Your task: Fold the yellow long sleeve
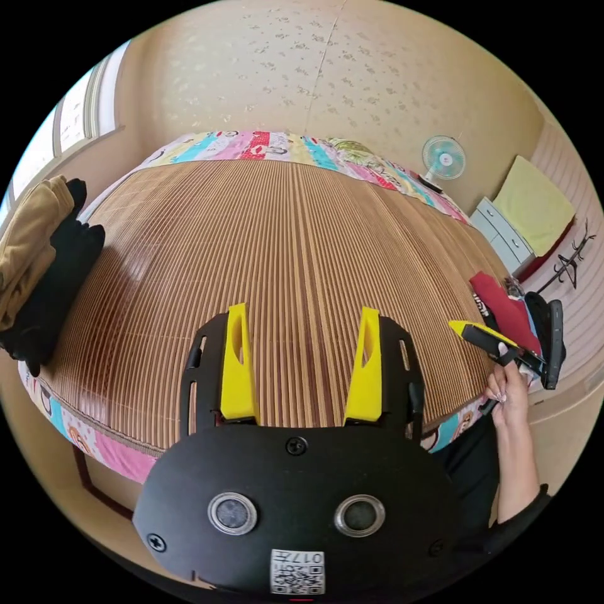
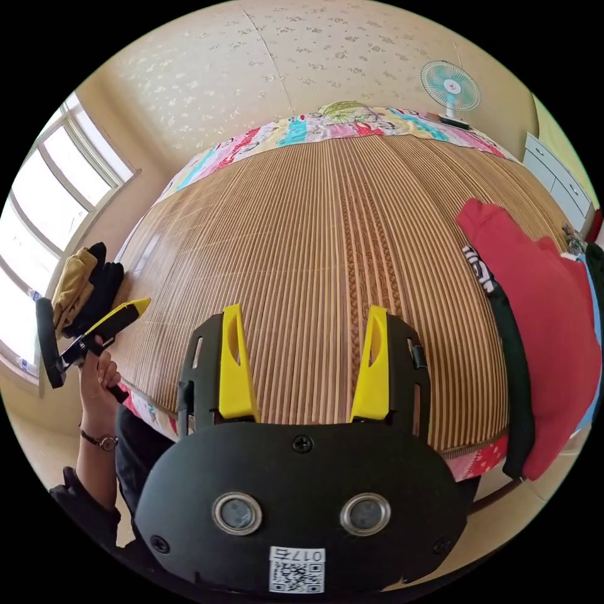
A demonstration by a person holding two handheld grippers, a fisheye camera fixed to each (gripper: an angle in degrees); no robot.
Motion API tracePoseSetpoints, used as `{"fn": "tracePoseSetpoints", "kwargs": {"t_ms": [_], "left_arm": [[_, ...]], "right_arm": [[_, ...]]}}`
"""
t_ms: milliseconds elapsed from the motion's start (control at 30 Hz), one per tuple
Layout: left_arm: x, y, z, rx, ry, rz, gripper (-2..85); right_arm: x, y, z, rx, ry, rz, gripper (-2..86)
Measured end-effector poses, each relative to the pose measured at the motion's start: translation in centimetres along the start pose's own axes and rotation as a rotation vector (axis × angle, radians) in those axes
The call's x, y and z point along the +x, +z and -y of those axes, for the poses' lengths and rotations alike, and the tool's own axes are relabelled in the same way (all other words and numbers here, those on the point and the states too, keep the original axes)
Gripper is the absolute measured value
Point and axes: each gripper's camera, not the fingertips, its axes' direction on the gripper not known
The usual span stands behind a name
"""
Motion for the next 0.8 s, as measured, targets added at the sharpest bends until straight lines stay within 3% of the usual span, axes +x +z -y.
{"fn": "tracePoseSetpoints", "kwargs": {"t_ms": [167, 333, 800], "left_arm": [[1.6, 3.9, 2.3, -0.045, -0.05, 0.115, 23.6], [3.5, 5.4, 3.7, -0.067, -0.014, 0.217, 22.0], [2.6, 4.6, 3.1, -0.065, -0.022, 0.215, 21.1]], "right_arm": [[-3.3, 3.6, 2.5, -0.017, -0.017, -0.157, 24.1], [-4.1, 4.0, 3.0, 0.011, -0.01, -0.18, 23.6], [-4.9, 3.7, 3.5, 0.01, -0.009, -0.182, 23.5]]}}
